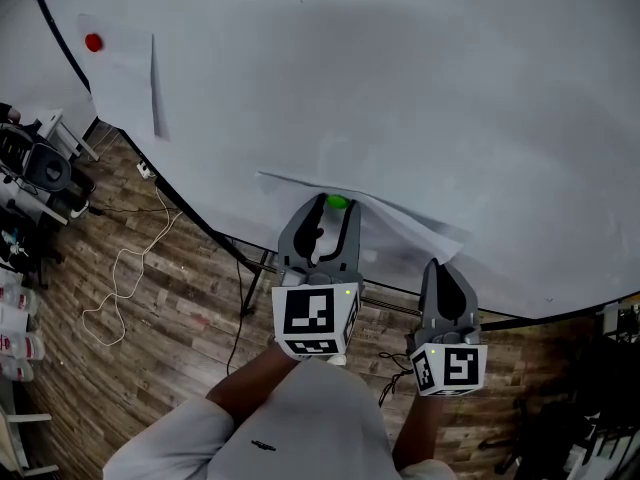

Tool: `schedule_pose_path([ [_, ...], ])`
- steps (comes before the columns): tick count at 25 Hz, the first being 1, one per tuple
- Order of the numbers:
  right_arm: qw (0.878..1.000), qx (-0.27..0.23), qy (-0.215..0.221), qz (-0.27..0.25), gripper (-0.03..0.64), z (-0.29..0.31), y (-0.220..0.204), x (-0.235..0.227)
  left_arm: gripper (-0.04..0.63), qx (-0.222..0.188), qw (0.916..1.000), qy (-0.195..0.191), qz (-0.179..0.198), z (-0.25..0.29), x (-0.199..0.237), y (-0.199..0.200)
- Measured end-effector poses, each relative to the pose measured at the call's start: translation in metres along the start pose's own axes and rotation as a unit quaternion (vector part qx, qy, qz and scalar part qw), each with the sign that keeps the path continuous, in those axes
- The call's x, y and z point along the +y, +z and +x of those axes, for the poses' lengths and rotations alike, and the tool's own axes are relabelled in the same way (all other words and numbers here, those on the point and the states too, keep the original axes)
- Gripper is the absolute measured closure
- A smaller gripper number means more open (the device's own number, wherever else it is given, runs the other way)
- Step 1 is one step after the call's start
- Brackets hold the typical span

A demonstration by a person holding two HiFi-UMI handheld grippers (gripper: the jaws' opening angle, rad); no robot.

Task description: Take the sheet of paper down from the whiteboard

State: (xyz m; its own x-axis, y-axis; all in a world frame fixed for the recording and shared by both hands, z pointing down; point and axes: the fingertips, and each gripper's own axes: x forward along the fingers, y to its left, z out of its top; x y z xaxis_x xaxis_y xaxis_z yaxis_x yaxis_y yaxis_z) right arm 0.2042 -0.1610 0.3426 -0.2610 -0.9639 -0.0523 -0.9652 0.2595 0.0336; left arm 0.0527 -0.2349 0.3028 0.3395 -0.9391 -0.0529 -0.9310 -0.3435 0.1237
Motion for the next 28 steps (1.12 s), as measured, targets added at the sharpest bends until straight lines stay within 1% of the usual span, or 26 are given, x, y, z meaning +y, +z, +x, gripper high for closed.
schedule_pose_path([
  [6,1.0,-0.002,-0.008,0.007,0.606,0.0,0.0,0.002,0.433,0.004,0.9999,-0.014,0.002,-0.001,0.002,0.001],
  [9,1.0,0.001,-0.01,0.01,0.606,0.001,-0.002,0.002,0.469,0.008,0.9997,-0.022,0.0,0.0,0.006,0.0],
  [16,1.0,0.009,-0.024,0.018,0.606,0.0,-0.008,0.004,0.471,0.016,0.9988,-0.046,-0.002,0.002,0.006,-0.001],
  [23,0.999,-0.012,-0.044,0.024,0.607,-0.011,-0.001,0.01,0.471,0.024,0.9969,-0.074,-0.012,-0.004,0.008,-0.003],
  [28,0.997,-0.022,-0.069,0.034,0.607,-0.024,0.004,0.007,0.471,0.034,0.9954,-0.089,-0.016,-0.013,0.008,-0.007],
])
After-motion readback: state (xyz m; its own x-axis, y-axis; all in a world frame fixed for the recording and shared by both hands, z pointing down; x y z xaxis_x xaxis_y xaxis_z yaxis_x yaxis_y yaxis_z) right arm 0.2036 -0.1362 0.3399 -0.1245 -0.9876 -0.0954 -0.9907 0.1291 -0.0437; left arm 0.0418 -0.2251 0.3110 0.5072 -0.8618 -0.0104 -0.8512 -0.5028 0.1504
